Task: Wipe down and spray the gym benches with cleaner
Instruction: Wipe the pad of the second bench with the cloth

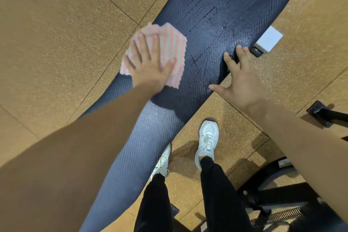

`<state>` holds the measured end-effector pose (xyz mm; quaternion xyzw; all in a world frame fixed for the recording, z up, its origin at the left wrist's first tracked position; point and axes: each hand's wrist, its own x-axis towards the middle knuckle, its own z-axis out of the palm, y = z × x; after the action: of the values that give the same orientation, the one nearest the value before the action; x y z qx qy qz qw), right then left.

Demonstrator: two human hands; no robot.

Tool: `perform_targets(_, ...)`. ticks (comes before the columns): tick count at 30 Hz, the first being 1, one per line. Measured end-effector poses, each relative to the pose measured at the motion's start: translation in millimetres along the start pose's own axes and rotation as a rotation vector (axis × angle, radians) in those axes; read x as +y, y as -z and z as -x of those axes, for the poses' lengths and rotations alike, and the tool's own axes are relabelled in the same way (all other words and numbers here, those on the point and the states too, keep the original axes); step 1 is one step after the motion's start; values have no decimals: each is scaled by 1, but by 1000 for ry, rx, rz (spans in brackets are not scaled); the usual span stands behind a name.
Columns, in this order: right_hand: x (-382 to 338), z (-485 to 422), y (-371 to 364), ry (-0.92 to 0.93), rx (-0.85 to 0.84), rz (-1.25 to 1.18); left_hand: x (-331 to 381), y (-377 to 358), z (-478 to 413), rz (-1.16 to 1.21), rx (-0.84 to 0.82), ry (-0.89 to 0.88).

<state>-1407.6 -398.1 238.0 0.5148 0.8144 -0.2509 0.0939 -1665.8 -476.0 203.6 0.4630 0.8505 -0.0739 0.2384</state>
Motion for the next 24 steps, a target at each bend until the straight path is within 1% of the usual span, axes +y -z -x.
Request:
perform_targets(3,2,-3,-2,27,31,-15,0,17,-27,94,-32,69)
perform_targets(5,4,-4,-3,38,37,-1,7,19,-31,94,-36,65)
perform_targets(7,6,-4,-3,52,33,-13,16,13,-23,40,-12,0)
perform_targets(10,14,-5,-3,81,63,-121,33,-2,0,-39,-9,-75)
perform_targets(12,23,-7,0,110,85,-194,48,-12,19,-40,-30,-120)
perform_targets(14,32,-11,7,132,121,-213,63,-24,40,-19,-73,-191)
perform_targets(19,50,-42,36,31,225,-163,89,-46,83,-105,-146,-330)
perform_targets(21,55,-60,47,-19,190,-112,93,-48,85,-106,-189,-345)
perform_targets(24,58,-77,55,-30,69,10,90,-44,81,-71,-235,-340)
